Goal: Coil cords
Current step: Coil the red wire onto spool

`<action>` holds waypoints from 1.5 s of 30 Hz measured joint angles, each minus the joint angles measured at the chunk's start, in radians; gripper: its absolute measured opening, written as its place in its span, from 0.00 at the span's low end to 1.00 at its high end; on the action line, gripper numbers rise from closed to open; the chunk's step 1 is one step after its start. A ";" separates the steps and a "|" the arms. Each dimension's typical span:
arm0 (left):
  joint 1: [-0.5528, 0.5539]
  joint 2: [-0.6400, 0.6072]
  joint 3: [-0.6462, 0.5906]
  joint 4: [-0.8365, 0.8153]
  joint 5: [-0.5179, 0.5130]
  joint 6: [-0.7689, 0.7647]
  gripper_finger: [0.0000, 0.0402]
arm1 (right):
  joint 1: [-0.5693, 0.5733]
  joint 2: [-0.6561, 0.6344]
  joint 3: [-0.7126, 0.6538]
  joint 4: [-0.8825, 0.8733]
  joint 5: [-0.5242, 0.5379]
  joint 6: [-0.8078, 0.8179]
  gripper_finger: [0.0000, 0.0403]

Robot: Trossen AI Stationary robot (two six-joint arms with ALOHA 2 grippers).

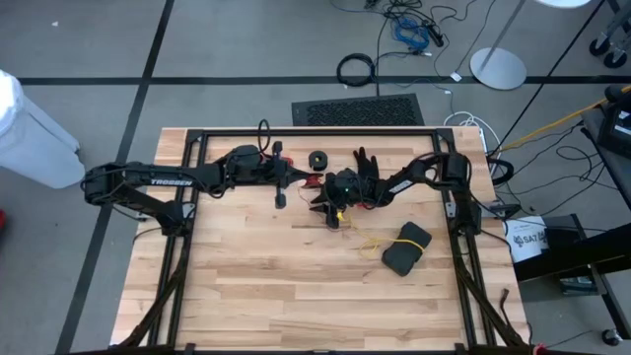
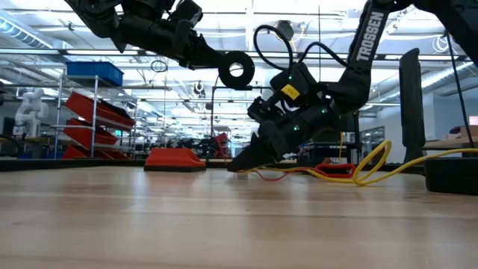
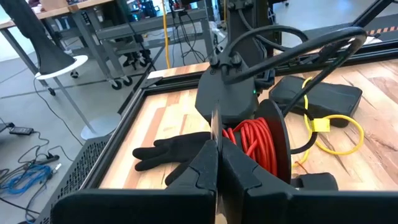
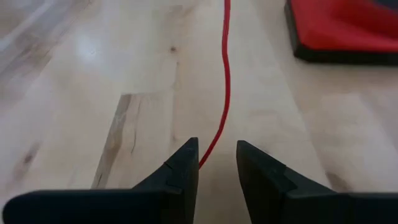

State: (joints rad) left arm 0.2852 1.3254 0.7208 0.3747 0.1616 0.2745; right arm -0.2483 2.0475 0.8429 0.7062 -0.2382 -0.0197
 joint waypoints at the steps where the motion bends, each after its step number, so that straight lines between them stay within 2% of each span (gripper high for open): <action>1: 0.000 0.000 0.000 0.000 0.000 0.000 0.02 | 0.000 0.003 0.000 0.011 -0.001 0.000 0.24; 8: 0.000 0.000 0.000 -0.002 0.000 0.000 0.02 | -0.001 0.006 0.000 0.032 0.012 0.010 0.23; 14: 0.000 0.000 0.000 0.002 0.000 -0.002 0.02 | -0.001 0.006 0.000 0.041 0.084 0.012 0.23; 22: 0.000 0.000 0.000 0.003 0.000 -0.002 0.02 | -0.001 0.006 0.001 0.105 0.087 0.013 0.23; 27: 0.000 0.000 0.000 0.003 0.000 -0.002 0.02 | -0.001 0.006 0.001 0.098 0.087 0.016 0.18; 34: 0.000 0.000 0.000 0.004 0.000 -0.002 0.02 | -0.001 0.006 0.001 0.090 0.087 0.005 0.02; 45: 0.000 0.000 0.000 -0.087 0.007 0.030 0.02 | -0.018 0.003 0.001 -0.007 0.124 0.039 0.00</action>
State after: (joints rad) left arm 0.2855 1.3254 0.7208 0.2873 0.1688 0.3047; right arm -0.2663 2.0503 0.8440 0.6994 -0.1143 0.0194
